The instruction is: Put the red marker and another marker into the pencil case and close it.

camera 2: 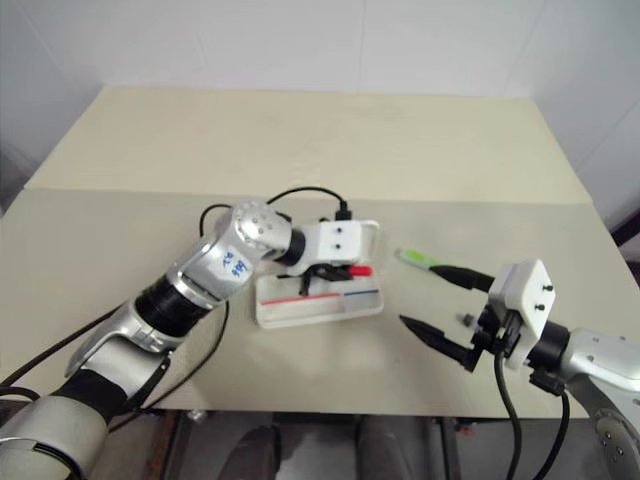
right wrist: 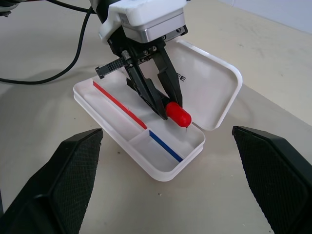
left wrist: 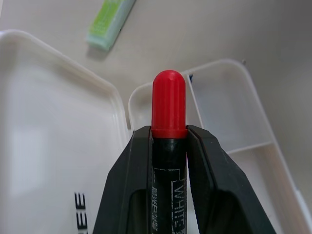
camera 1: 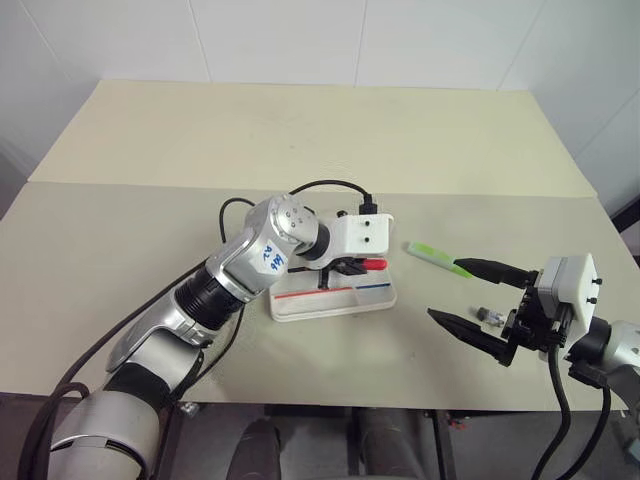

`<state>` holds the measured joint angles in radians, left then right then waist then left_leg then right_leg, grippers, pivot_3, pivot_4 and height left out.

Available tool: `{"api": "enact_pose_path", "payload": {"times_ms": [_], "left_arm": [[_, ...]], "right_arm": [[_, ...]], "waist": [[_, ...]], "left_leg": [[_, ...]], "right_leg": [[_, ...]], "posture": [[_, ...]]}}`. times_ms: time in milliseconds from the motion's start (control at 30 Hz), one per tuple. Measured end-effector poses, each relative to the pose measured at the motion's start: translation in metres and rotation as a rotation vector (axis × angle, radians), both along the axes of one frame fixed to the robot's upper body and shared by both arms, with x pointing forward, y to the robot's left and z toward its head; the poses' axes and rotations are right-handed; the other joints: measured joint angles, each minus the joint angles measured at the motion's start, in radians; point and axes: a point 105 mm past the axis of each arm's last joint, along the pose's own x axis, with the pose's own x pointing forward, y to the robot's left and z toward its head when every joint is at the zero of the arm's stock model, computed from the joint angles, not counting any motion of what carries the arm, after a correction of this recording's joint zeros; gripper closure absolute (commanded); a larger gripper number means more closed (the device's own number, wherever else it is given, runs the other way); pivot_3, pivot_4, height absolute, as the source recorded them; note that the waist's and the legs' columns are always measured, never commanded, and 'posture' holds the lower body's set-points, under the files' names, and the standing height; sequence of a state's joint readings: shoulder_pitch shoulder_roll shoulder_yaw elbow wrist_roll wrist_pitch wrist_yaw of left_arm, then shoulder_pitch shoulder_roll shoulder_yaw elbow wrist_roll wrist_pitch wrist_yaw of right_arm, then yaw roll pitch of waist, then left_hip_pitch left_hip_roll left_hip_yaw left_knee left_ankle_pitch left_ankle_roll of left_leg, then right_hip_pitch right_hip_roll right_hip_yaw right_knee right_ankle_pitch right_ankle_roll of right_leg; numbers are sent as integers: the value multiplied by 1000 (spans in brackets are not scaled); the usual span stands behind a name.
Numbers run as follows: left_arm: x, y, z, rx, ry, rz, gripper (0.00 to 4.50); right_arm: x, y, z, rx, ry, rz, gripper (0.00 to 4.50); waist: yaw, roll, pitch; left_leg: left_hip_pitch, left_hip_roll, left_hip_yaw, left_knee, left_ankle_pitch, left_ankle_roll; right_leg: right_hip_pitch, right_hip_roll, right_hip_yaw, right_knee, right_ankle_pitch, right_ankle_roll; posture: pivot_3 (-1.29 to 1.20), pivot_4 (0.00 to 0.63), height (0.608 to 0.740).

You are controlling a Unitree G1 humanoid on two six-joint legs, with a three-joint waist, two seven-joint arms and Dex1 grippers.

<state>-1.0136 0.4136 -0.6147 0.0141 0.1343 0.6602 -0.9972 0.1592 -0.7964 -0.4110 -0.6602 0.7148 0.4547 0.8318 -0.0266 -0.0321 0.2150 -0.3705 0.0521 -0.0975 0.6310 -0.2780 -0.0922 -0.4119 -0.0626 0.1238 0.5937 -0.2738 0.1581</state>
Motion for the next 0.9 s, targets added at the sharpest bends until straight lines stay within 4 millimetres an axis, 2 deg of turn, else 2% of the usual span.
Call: {"api": "enact_pose_path", "payload": {"times_ms": [67,100,233,600,633,900], "left_arm": [[2,2,0,11,-14,6,3828],[3,3,0,21,-23,6,3828],[4,8,0,39,-37,7,3828],[0,8,-3,57,-5,-12,149],[0,8,-3,58,-2,-10,22],[-4,4,0,20,33,16,22]], "right_arm": [[0,0,0,0,-1,-3,0],[0,0,0,0,-1,-3,0],[0,0,0,1,-1,-5,0],[2,0,3,0,-16,-2,0],[2,0,3,0,-16,-2,0],[3,1,4,-4,-21,-1,0]], "waist": [[0,0,0],[0,0,0],[0,0,0],[0,0,0],[0,0,0],[0,0,0]], "left_leg": [[0,0,0,0,0,0],[0,0,0,0,0,0],[0,0,0,0,0,0],[0,0,0,0,0,0],[0,0,0,0,0,0],[0,0,0,0,0,0]], "right_leg": [[0,0,0,0,-1,-3],[0,0,0,0,-5,-10],[0,0,0,0,-5,-10],[0,0,0,0,-4,-8],[0,0,0,0,-4,-8],[0,0,0,1,-4,-7]], "posture": [[0,150,740],[0,150,740],[0,150,740],[0,150,740],[0,150,740],[0,150,740]]}}
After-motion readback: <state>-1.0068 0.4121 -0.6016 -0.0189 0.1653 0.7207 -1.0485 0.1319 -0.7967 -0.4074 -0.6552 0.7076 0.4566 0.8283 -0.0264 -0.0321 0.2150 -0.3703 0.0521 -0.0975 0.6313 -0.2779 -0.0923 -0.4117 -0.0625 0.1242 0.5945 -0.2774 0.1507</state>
